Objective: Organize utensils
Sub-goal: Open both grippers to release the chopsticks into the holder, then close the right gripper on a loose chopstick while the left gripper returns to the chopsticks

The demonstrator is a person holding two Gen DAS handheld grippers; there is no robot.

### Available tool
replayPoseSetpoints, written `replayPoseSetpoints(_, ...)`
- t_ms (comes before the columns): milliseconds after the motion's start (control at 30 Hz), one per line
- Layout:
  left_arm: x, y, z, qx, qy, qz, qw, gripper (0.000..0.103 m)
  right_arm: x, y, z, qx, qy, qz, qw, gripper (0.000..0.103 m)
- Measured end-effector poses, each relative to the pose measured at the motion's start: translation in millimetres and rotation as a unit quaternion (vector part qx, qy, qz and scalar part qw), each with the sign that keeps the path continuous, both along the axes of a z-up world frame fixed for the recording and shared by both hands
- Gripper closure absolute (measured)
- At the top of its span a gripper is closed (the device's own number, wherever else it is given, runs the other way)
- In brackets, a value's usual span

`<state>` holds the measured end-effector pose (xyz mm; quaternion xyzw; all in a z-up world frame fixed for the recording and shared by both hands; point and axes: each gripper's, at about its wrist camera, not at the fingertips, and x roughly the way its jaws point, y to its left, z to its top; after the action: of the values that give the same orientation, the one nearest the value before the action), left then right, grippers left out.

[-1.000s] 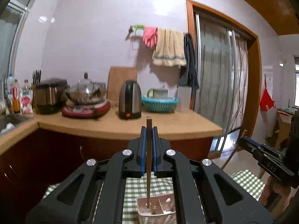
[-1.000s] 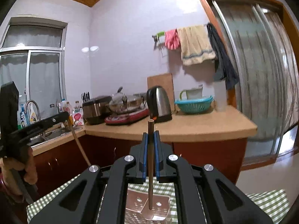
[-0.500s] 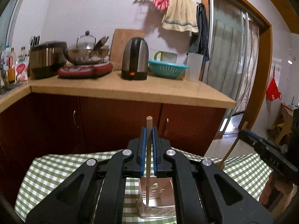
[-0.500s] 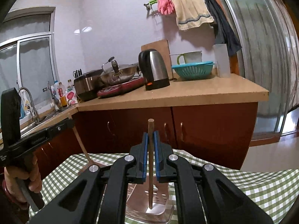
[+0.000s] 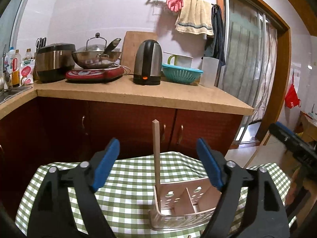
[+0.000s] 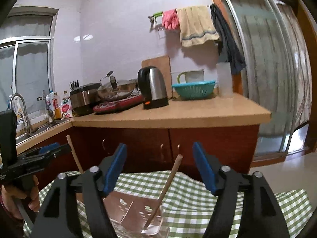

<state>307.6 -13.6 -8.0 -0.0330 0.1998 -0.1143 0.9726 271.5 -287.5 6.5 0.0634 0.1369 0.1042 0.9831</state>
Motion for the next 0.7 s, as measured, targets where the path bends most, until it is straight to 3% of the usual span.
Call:
replayPoseSetpoints(200, -14, 8, 5, 0.004, -0.001, 0.011, 0.9999, 0.017, -30, -6, 17, -0.017, -0.024, -0.021, 0.999, 0.032)
replayPoseSetpoints(367, -47, 17, 4, 0.017, -0.006, 0.020, 0.9996, 0.016, -67, -8, 13, -0.027, -0.024, -0.023, 0.999, 0.032)
replayPoseSetpoints(700, -126, 32, -32, 0.043, 0.013, 0.032, 0.9985, 0.016, -151, -13, -45, -0.032, 0.026, -0.028, 0.999, 0.032)
